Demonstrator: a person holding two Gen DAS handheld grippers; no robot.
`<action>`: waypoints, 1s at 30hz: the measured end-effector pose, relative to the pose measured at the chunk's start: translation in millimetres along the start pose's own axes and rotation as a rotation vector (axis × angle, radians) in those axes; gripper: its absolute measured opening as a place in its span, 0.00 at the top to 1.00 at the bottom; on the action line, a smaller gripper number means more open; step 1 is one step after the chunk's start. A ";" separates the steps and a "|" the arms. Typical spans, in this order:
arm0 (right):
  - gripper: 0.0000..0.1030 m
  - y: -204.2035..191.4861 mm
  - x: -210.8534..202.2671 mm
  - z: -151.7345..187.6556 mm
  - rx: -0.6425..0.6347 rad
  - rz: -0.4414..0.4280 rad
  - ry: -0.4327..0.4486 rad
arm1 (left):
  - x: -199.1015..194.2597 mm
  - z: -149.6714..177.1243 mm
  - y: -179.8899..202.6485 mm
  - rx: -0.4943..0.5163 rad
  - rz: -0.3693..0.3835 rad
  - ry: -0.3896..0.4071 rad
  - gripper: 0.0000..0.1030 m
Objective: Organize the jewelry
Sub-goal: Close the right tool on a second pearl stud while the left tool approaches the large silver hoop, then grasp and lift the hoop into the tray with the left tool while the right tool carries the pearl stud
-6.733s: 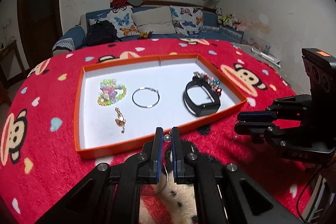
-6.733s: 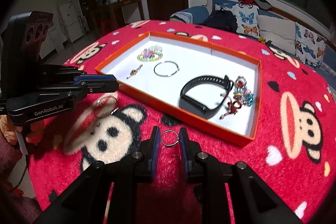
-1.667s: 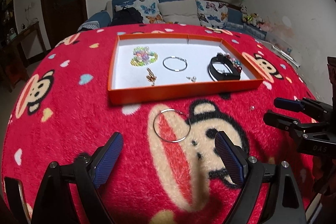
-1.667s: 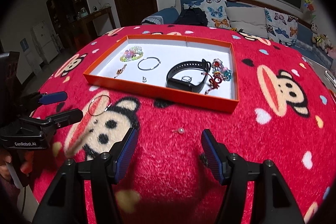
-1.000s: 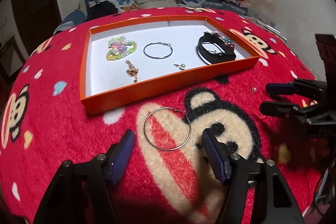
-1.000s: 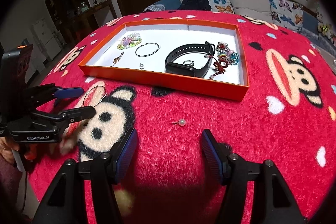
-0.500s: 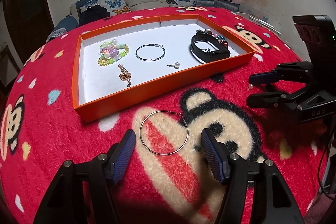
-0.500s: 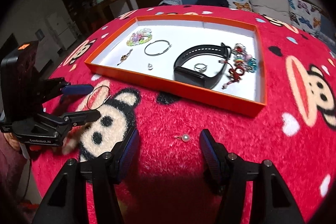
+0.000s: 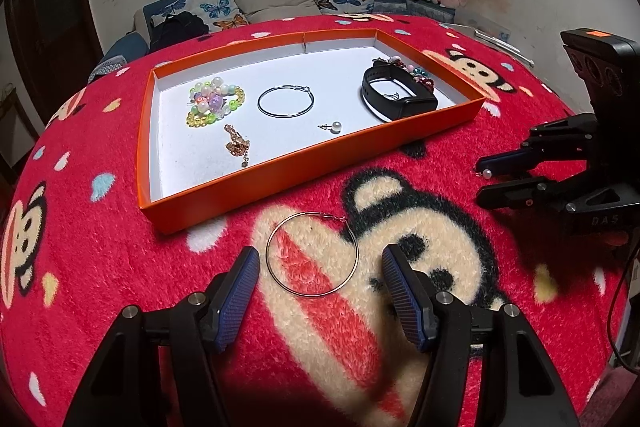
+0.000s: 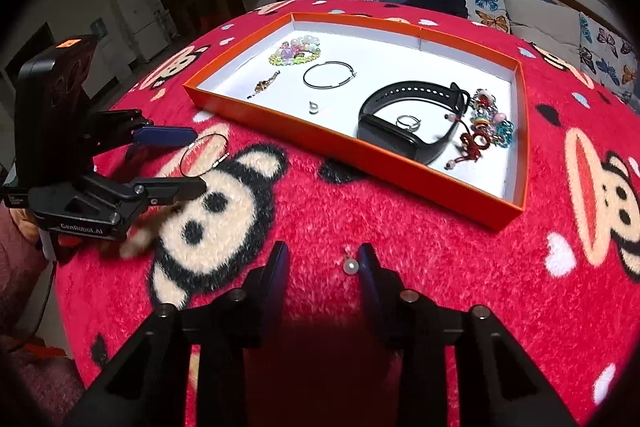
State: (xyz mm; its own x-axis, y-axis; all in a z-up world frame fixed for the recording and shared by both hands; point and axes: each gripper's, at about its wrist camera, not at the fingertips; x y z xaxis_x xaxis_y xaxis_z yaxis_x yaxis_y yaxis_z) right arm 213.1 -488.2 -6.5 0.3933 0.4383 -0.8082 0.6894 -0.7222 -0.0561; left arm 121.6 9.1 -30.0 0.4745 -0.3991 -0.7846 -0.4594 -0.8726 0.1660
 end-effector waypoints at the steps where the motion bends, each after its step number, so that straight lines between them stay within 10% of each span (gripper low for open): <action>1: 0.67 0.3 -0.5 0.8 0.000 0.004 0.001 | -0.5 0.1 0.3 0.002 0.001 0.001 0.38; 12: 0.89 6.3 -1.4 3.8 0.054 0.053 0.013 | -2.9 2.8 4.1 0.066 0.013 0.006 0.45; 30: 0.90 5.9 -14.9 10.6 0.092 0.055 0.040 | -1.9 -0.3 10.4 0.110 -0.017 0.024 0.50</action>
State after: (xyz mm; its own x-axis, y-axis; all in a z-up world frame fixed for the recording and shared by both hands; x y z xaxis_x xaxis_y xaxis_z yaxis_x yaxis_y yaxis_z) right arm 204.8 -504.7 -0.9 0.4544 0.4160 -0.7877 0.6081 -0.7910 -0.0669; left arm 116.1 0.7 -26.6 0.5005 -0.3922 -0.7718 -0.5298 -0.8438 0.0852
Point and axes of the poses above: each gripper's, at about its wrist camera, not at the fingertips, and x roughly the way its jaws point, y to its right, z to its underside, and after that the axes turned 9 degrees about z, right-handed
